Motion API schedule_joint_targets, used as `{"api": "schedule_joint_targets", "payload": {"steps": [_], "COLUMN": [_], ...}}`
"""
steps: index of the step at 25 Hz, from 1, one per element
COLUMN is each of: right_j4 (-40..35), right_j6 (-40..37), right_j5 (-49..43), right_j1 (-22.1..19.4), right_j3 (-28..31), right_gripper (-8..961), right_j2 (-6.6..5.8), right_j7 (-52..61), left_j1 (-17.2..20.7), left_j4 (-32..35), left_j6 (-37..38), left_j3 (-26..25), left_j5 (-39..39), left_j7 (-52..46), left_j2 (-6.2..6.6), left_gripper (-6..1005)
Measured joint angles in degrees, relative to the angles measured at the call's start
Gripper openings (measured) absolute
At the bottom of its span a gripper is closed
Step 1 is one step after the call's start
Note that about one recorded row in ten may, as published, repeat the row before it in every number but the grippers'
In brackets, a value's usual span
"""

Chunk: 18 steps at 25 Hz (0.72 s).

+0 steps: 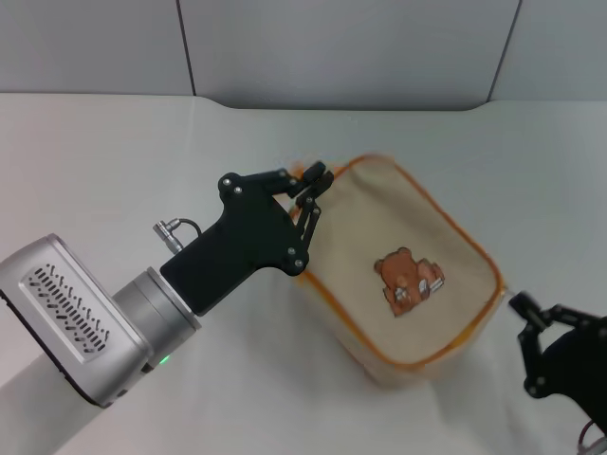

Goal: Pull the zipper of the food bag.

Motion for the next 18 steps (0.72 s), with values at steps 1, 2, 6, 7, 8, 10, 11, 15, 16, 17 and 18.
{"api": "schedule_joint_targets", "payload": {"steps": [1,2,6,7,8,10,11,15,16,17,18], "right_j4": [0.1,0.3,-0.1,-2.6,-2.6,-8.8,-12.9,-26.9,-28.9,-31.2,-31.2], "right_j6": [-0.9,-1.6,-2.6,-4.8,-4.8,-8.6,-10.3,-16.0,-17.5,-20.3,-20.3], "right_j5": [0.2,0.4,0.4,0.2,0.2,-0.7,-1.5,-6.4,-8.0,-10.9,-10.9], "right_j1": [0.0,0.1,1.1,1.6,1.6,2.5,3.1,6.0,7.1,9.2,9.2], "right_j3": [0.4,1.2,3.8,3.7,3.7,2.7,1.5,-5.6,-7.9,-11.7,-11.7], "right_gripper": [0,0,89,111,151,232,273,379,401,423,444], "right_j2": [0.05,0.04,-0.22,-0.49,-0.49,-0.72,-0.72,-1.83,-2.68,-4.41,-4.41], "right_j7": [0.3,0.9,9.4,17.7,17.7,31.1,38.3,64.3,68.3,73.9,73.9], "left_j1": [0.1,0.6,2.3,3.1,3.1,3.8,5.3,4.5,4.0,2.7,2.7], "left_j4": [0.0,0.0,0.1,0.0,0.0,0.1,0.1,1.2,2.3,6.1,6.1], "left_j6": [0.0,0.1,0.5,1.0,1.0,1.7,4.0,7.4,8.4,11.9,11.9], "left_j3": [0.3,0.8,0.9,1.1,1.1,1.2,1.3,4.1,5.9,9.6,9.6], "left_j5": [0.3,1.1,2.0,2.4,2.4,3.2,7.5,15.2,15.3,15.3,15.3], "left_j7": [-0.7,-3.8,-8.7,-9.4,-9.4,-9.7,-13.2,-24.0,-25.5,-28.4,-28.4], "left_j2": [0.04,0.21,0.38,0.44,0.44,0.68,2.27,6.69,7.16,7.36,7.36], "left_gripper": [12,10,2,0,39,116,154,280,309,338,367]}}
